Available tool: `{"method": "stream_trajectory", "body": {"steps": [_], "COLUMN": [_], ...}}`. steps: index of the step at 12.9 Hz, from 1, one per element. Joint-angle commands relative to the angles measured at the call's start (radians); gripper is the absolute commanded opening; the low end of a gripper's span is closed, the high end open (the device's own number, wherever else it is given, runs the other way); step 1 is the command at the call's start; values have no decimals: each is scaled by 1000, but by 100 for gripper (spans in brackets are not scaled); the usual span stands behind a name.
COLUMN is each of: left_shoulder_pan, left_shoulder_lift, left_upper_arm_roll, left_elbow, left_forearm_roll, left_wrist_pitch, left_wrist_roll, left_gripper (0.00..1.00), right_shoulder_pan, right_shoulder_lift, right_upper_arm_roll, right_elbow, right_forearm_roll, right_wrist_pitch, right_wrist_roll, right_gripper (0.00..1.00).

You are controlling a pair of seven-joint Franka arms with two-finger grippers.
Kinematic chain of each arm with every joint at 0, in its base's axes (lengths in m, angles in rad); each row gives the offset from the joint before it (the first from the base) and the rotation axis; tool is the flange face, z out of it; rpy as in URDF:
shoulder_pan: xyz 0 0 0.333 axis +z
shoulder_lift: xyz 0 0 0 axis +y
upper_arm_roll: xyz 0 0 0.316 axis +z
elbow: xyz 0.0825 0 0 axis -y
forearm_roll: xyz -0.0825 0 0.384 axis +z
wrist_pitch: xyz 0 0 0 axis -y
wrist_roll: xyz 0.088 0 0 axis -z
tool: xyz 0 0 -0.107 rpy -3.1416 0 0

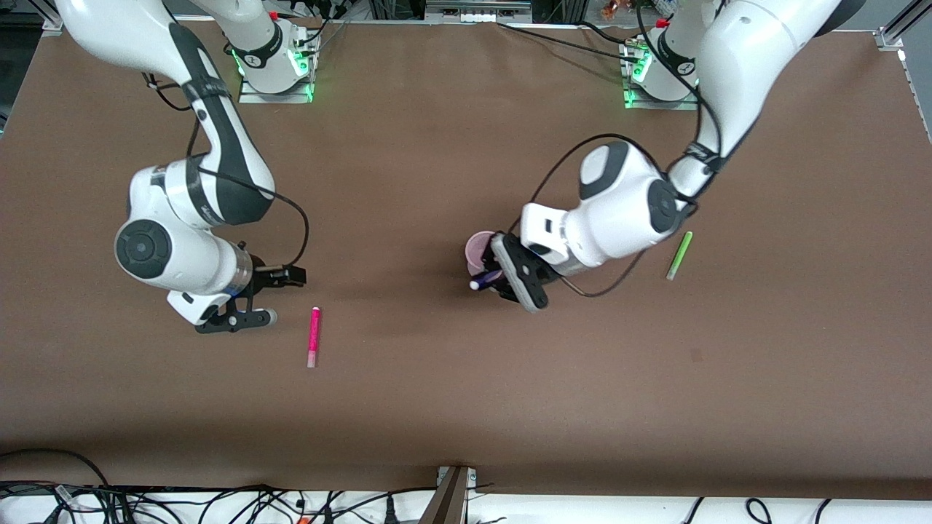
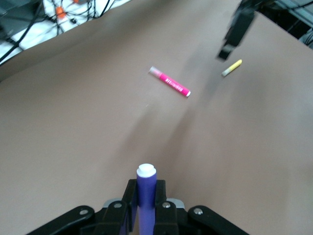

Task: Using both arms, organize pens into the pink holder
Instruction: 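Hold the blue marker over the holder while the right gripper grasps pink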

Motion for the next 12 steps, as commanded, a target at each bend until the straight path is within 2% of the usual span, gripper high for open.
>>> {"method": "stream_trajectory", "body": {"steps": [1, 5, 7, 10, 12], "left_shoulder_pan": [21, 11, 11, 11, 16], "left_shoulder_lift": [-33, -23, -21, -15, -15], "left_upper_arm_roll": [-54, -58, -56, -52, -52], "left_elbow": [-127, -194, -199, -208, -225], "left_forearm_roll": [-37, -20, -20, -20, -20], "left_wrist_pitch": [110, 197, 202, 202, 202], "left_wrist_roll": [-25, -7, 9, 10, 19], "left_gripper": [0, 0, 0, 0, 0], "right_shoulder_pan": [26, 25, 25, 25, 23], "right_shoulder_lift": [88, 175, 209, 220, 226], "right_upper_arm_roll": [-1, -2, -5, -8, -10], "right_elbow": [21, 18, 18, 18, 18], "right_forearm_roll": [11, 2, -3, -4, -4], "right_wrist_pitch": [99, 211, 269, 280, 280], "right_wrist_roll": [78, 112, 112, 110, 112], "right_gripper": [98, 92, 81, 61, 53]}}
